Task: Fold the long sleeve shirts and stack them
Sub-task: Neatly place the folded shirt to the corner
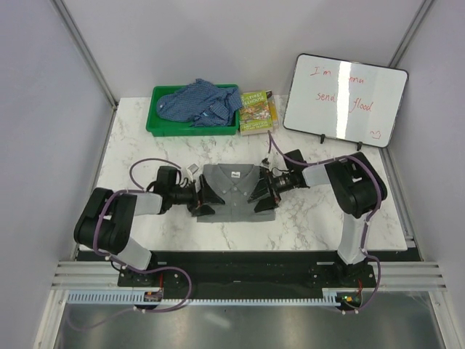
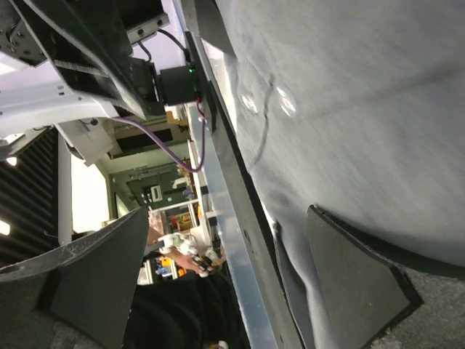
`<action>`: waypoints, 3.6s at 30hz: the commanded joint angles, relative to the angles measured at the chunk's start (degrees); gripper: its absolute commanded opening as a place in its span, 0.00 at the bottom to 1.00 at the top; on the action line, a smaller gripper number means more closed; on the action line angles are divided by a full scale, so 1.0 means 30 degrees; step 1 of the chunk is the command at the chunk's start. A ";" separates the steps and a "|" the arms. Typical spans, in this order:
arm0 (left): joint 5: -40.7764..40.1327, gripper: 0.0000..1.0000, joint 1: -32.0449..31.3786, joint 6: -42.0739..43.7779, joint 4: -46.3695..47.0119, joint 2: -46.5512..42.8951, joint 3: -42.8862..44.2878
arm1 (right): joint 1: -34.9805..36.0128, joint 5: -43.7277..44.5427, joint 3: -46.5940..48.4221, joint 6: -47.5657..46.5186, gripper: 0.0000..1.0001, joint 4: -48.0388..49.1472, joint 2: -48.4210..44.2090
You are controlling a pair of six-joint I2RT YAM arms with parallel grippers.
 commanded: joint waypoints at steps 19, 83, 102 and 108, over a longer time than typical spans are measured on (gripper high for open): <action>-1.5762 1.00 -0.8973 1.2849 -1.8446 0.1559 1.5896 | -0.3486 1.0435 0.4889 -0.7718 0.98 -1.0890 -0.8177; -1.6357 0.99 0.9040 2.9021 -2.7668 0.9095 3.3818 | -0.6124 0.8589 0.9778 -1.0647 0.98 -1.4199 -0.7767; -1.0613 1.00 -0.1740 1.8002 -2.0330 0.0340 2.3799 | -0.6241 1.4446 0.8098 -1.3400 0.98 -1.3178 -1.0401; -1.1871 0.99 -0.2006 1.7649 -1.8657 -0.0512 1.8725 | -0.6183 1.4624 0.4486 -1.3577 0.98 -1.2064 -1.1369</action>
